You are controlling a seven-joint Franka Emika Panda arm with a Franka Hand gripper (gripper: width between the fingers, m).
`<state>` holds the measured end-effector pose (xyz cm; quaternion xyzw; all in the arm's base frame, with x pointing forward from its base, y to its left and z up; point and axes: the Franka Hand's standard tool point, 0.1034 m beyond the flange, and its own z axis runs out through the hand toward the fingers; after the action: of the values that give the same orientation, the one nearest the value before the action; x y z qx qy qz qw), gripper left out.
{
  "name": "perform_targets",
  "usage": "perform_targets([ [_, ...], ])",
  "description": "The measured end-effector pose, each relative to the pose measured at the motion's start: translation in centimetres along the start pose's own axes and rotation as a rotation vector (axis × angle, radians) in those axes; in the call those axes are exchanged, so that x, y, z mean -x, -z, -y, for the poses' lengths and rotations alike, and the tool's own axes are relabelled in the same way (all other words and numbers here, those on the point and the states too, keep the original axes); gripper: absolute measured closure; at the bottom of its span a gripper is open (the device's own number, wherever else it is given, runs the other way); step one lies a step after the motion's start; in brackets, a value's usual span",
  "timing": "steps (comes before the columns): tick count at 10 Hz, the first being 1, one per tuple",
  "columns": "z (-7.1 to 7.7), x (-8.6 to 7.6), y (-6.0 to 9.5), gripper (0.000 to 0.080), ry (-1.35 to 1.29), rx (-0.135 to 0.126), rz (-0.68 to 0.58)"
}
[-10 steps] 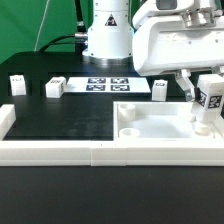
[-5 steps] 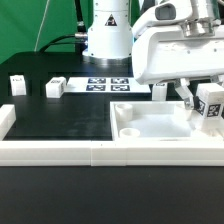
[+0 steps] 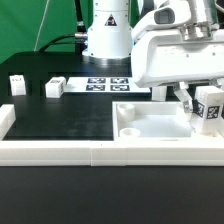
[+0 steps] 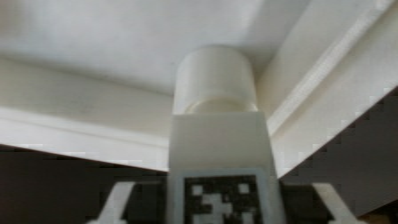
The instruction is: Assemble one leg
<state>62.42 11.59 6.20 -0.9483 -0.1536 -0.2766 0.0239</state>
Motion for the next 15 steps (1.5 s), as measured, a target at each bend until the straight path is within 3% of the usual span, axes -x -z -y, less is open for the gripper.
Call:
perform_targets([
  [1,0.0,0.0,0.0,0.0505,0.0,0.0,0.0],
  [3,0.0,0.0,0.0,0.0187,0.0,0.0,0.0],
  [8,0.0,-0.1,0.1,0.0151,0.0,0.0,-0.001],
  [11,0.2,-1.6,2.1,0.0151,0.005,-0.005,0.007],
  [13,0.4,-1.4,1.9,0.0151,0.006,-0.015,0.037],
  [15,0.9,-0.7,1.3,0.0151,-0.013,-0.045,0.151],
])
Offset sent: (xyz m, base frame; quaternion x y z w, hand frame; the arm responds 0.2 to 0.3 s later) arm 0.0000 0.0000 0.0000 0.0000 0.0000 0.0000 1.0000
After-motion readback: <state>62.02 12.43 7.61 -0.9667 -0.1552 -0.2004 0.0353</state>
